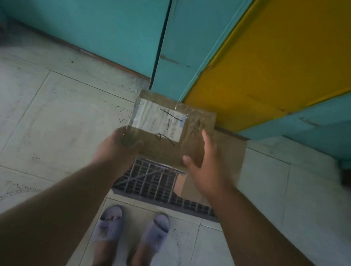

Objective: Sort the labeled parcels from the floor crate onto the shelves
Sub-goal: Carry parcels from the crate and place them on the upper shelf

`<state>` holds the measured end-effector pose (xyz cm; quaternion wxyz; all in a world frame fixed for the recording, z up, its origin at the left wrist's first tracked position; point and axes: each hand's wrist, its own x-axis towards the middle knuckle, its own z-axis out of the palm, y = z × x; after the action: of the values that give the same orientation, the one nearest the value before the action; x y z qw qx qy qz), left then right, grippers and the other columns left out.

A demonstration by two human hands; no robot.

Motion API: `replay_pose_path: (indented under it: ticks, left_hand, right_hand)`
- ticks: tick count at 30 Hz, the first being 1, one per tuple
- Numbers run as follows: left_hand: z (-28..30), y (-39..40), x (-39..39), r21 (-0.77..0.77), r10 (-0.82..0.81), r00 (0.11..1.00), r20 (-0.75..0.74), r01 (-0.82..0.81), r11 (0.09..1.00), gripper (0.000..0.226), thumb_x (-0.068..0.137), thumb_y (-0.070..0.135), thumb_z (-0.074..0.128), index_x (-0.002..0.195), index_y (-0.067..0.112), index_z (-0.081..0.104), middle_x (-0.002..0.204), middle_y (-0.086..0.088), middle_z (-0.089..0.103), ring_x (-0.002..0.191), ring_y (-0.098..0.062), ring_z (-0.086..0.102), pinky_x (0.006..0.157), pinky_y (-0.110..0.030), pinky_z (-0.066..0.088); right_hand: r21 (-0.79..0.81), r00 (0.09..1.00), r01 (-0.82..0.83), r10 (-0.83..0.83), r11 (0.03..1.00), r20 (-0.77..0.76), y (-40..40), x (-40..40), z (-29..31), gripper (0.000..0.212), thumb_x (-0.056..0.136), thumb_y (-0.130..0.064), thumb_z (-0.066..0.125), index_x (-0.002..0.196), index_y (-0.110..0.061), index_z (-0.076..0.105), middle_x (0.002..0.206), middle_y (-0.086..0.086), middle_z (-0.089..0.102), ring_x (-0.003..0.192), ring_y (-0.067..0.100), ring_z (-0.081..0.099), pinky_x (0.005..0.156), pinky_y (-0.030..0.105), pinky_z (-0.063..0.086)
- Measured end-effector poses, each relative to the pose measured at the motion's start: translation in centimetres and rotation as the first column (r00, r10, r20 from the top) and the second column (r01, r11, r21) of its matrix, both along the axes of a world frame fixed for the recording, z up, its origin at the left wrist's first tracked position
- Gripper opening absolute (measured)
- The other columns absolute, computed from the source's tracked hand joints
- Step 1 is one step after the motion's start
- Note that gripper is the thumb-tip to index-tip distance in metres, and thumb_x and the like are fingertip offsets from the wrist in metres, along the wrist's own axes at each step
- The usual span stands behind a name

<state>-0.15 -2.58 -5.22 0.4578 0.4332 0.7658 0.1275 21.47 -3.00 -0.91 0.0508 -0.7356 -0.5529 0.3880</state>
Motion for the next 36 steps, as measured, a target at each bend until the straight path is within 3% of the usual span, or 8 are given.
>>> replay_pose_path:
  ticks: [6,9,13,16,20,25,30,36]
  left_hand:
    - [1.5,-1.2,0.8,0.016,0.044,0.999,0.007,-0.044,0.999,0.023,0.093,0.040,0.060,0.110,0.025,0.065,0.086,0.008,0.069,0.079,-0.013,0.066,0.073,-0.039,0.061]
    - [6.3,-2.2,0.6,0.086,0.124,0.989,0.078,-0.130,0.988,0.025,0.092,0.036,0.062,0.111,0.019,0.068,0.085,0.004,0.069,0.076,-0.017,0.066,0.073,-0.040,0.061]
    - [16.9,-2.5,0.5,0.163,0.217,0.950,0.224,-0.256,0.953,0.014,0.095,0.035,0.060,0.088,0.025,0.068,0.081,-0.002,0.069,0.067,-0.016,0.062,0.058,-0.030,0.051]
    - [26.3,-2.5,-0.1,0.170,0.220,0.887,0.405,-0.309,0.936,0.024,0.092,0.037,0.064,0.111,0.023,0.063,0.102,0.000,0.069,0.095,-0.022,0.067,0.074,-0.038,0.058]
    - [36.4,-3.0,-1.5,0.130,0.061,0.651,0.756,-0.241,0.962,0.049,0.088,0.031,0.068,0.130,0.034,0.044,0.122,-0.010,0.062,0.104,-0.037,0.066,0.074,-0.062,0.058]
    - [42.3,-4.0,-1.8,0.173,0.029,0.511,0.859,-0.342,0.924,0.039,0.096,0.012,0.059,0.128,0.032,0.048,0.117,-0.014,0.066,0.100,-0.040,0.067,0.065,-0.053,0.059]
    - [47.5,-3.5,0.1,0.282,-0.132,0.438,0.889,-0.297,0.912,0.047,0.097,0.010,0.059,0.135,0.034,0.044,0.113,-0.019,0.069,0.090,-0.042,0.072,0.067,-0.051,0.059]
    - [51.2,-5.9,4.8,0.314,-0.229,0.346,0.910,-0.214,0.925,0.053,0.096,0.009,0.060,0.137,0.037,0.043,0.112,-0.017,0.071,0.097,-0.041,0.071,0.070,-0.052,0.059]
  right_hand:
    - [0.066,0.970,0.185,-0.171,0.981,-0.172,0.0,-0.1,-0.6,0.092,0.093,-0.017,0.068,0.152,-0.053,0.007,0.164,-0.009,0.023,0.144,0.020,0.035,0.094,0.032,0.045]
    - [0.103,0.978,0.166,-0.150,0.981,-0.143,-0.8,0.4,4.8,0.091,0.091,-0.022,0.071,0.155,-0.047,0.010,0.161,-0.007,0.031,0.144,0.019,0.037,0.107,0.037,0.042]
    - [0.234,0.991,0.120,-0.101,0.965,-0.091,-2.2,1.1,15.9,0.086,0.090,-0.028,0.072,0.153,-0.048,0.016,0.157,-0.008,0.039,0.138,0.017,0.046,0.107,0.040,0.046]
    - [0.357,0.996,0.054,-0.027,0.933,-0.081,-3.7,1.8,25.7,0.085,0.090,-0.024,0.072,0.152,-0.048,0.019,0.158,-0.012,0.035,0.139,0.011,0.041,0.110,0.040,0.043]
    - [0.517,0.995,-0.067,0.094,0.853,-0.027,-5.2,2.0,37.5,0.082,0.089,-0.021,0.073,0.153,-0.040,0.025,0.141,-0.022,0.042,0.127,-0.003,0.039,0.103,0.026,0.039]
    - [0.670,1.000,0.017,0.001,0.742,-0.026,-7.2,0.9,45.7,0.076,0.088,-0.018,0.073,0.150,-0.039,0.034,0.131,-0.029,0.043,0.119,-0.007,0.045,0.095,0.014,0.033]
    - [0.767,0.955,0.260,-0.276,0.586,-0.113,-9.1,1.1,50.8,0.057,0.082,-0.011,0.072,0.134,-0.022,0.053,0.120,-0.007,0.060,0.106,0.009,0.059,0.084,0.017,0.040]
    - [0.771,0.875,0.439,-0.415,0.460,-0.250,-14.5,4.1,54.9,0.059,0.079,-0.013,0.079,0.129,-0.031,0.054,0.114,-0.008,0.063,0.092,-0.010,0.058,0.067,-0.003,0.038]
